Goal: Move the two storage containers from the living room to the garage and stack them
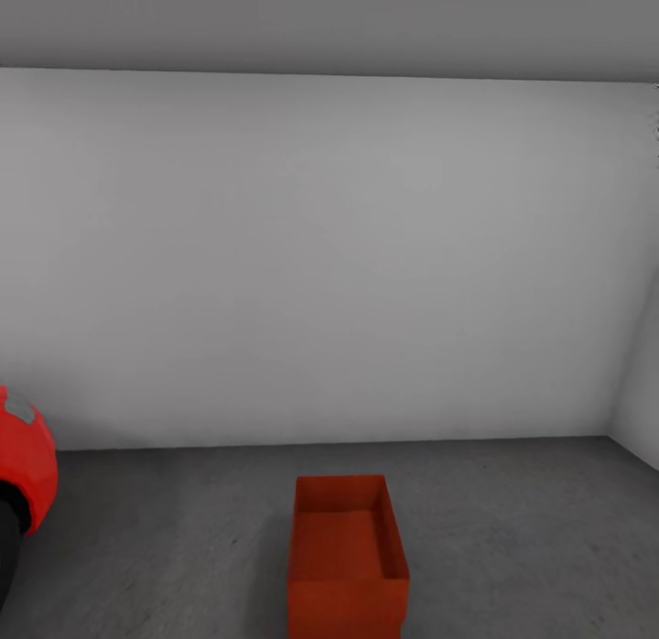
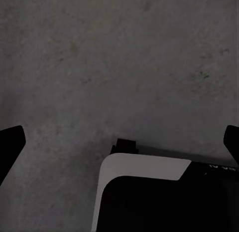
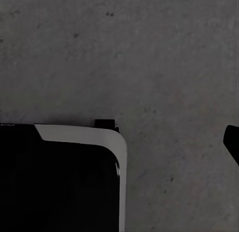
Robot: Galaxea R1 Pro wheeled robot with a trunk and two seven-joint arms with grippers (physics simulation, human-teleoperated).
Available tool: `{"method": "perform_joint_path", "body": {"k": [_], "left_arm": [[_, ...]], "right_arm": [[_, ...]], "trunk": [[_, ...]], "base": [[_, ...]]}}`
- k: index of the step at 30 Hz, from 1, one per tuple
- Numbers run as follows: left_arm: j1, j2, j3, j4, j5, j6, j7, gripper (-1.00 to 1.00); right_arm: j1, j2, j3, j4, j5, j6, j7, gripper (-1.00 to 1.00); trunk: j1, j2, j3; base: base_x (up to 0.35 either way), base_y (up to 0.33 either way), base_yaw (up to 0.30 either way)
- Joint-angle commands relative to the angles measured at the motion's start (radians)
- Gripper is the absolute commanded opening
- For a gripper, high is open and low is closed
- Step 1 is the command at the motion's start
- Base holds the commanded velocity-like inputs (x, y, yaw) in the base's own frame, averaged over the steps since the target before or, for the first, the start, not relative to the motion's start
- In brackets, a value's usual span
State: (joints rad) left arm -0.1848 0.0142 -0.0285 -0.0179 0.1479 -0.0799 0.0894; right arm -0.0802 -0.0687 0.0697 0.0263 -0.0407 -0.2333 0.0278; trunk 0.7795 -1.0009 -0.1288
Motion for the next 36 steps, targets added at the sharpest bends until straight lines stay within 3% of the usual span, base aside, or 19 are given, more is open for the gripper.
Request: {"method": "perform_joint_path", "body": {"k": [1, 18, 29, 36], "left_arm": [[-0.001, 0.000, -0.003, 0.001, 0.009, -0.003, 0.001, 1.00], [-0.001, 0.000, -0.004, 0.001, 0.009, -0.003, 0.002, 1.00], [-0.001, 0.014, -0.003, 0.000, 0.006, -0.004, 0.003, 1.00], [-0.001, 0.007, 0.000, 0.001, 0.011, -0.004, 0.003, 1.00]], "right_arm": [[-0.001, 0.000, 0.006, 0.003, -0.006, -0.006, 0.003, 1.00], [-0.001, 0.003, -0.001, 0.003, -0.015, -0.011, 0.000, 1.00], [-0.001, 0.007, 0.003, 0.003, -0.009, -0.008, -0.008, 1.00], [-0.002, -0.006, 0.006, 0.003, -0.008, -0.006, -0.015, 1.00]], "trunk": [[0.000, -0.001, 0.000], [0.000, -0.001, 0.003], [0.000, -0.001, 0.003], [0.000, -0.001, 0.003]], "base": [[0.000, 0.000, 0.000], [0.000, 0.000, 0.000], [0.000, 0.000, 0.000], [0.000, 0.000, 0.000]]}}
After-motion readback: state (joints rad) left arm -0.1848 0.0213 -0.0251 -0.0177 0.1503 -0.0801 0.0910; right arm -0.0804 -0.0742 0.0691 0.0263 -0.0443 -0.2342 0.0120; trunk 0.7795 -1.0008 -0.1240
